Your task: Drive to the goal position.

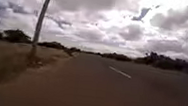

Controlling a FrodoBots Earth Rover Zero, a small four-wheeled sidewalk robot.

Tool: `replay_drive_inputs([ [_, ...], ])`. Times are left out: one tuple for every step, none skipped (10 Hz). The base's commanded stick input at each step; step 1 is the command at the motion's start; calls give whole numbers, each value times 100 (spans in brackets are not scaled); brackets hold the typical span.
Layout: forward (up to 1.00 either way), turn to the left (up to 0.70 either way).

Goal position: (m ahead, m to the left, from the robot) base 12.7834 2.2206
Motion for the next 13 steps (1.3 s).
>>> replay_drive_inputs([
  [78,0],
  [78,0],
  [78,0],
  [78,0],
  [78,0],
  [78,0],
  [78,0],
  [78,0],
  [78,0],
  [78,-13],
  [78,-21],
  [78,-27],
  [78,-29],
])
